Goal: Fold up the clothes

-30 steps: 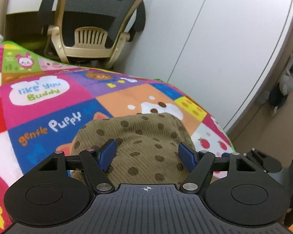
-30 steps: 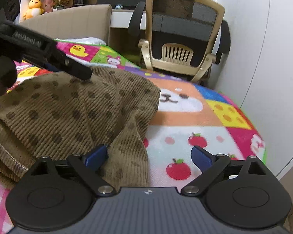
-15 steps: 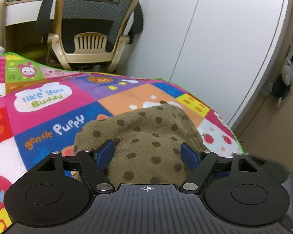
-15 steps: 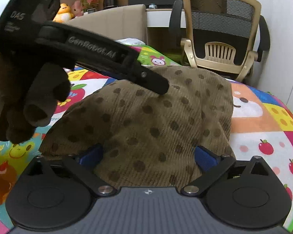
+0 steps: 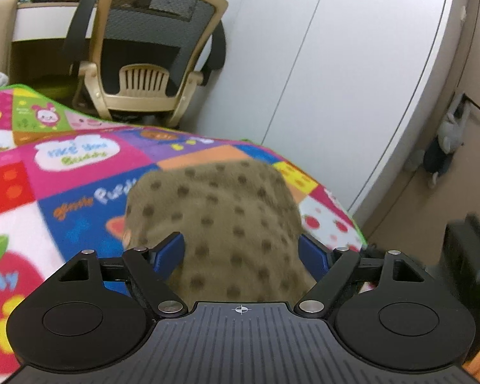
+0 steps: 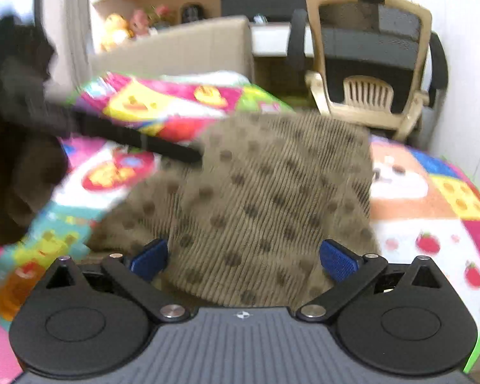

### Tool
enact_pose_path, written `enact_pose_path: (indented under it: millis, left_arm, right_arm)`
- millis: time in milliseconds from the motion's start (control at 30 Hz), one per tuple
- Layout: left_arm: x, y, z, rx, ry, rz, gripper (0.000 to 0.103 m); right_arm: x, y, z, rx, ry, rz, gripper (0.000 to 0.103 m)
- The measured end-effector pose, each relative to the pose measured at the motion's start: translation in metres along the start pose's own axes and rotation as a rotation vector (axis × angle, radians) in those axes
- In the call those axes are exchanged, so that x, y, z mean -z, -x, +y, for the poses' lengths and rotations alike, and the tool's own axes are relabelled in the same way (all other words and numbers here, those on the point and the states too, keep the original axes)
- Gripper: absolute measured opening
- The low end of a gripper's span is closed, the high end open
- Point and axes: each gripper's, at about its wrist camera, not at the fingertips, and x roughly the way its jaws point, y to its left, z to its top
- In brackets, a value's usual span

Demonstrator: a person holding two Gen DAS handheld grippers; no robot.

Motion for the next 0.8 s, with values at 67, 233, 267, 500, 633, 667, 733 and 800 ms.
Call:
enact_pose_path:
  millis: [67, 233, 267, 500, 633, 667, 733, 800]
  left_arm:
    - [0.004, -0.001, 0.002, -0.004, -0.010, 0.014, 0.082]
    - [0.008, -0.017, -0.002, -0.011, -0.045, 0.033, 0.085]
    - [0.008, -0.020, -0.005, -0.013, -0.061, 0.035, 0.088]
    - [0.012, -0.013, -0.018, -0.060, -0.144, 0.048, 0.093]
    - [0.011, 0.013, 0.012, -0.047, 0.024, 0.028, 0.094]
    - [0.011, 0.017, 0.020, -0.047, 0.068, 0.028, 0.094]
    - [0.019, 0.016, 0.035, -0.023, 0.148, 0.065, 0.094]
    - [0.027, 0.012, 0.042, -0.011, 0.181, 0.100, 0.094]
  right_arm:
    - [-0.012, 0.013, -0.014, 0.020, -0.025, -0.062, 0.103]
    - [-0.044, -0.005, -0.047, 0.178, -0.127, -0.104, 0.103]
    - [-0.051, -0.018, -0.051, 0.212, -0.135, -0.095, 0.103]
    - [-0.041, -0.106, -0.075, 0.409, -0.045, 0.099, 0.103]
    - [-0.025, -0.093, -0.094, 0.403, -0.145, 0.112, 0.103]
    - [-0.023, -0.083, -0.092, 0.396, -0.139, 0.100, 0.103]
    - [-0.019, -0.059, -0.082, 0.361, -0.112, 0.060, 0.103]
    - [-0.018, -0.035, -0.067, 0.290, -0.079, 0.014, 0.103]
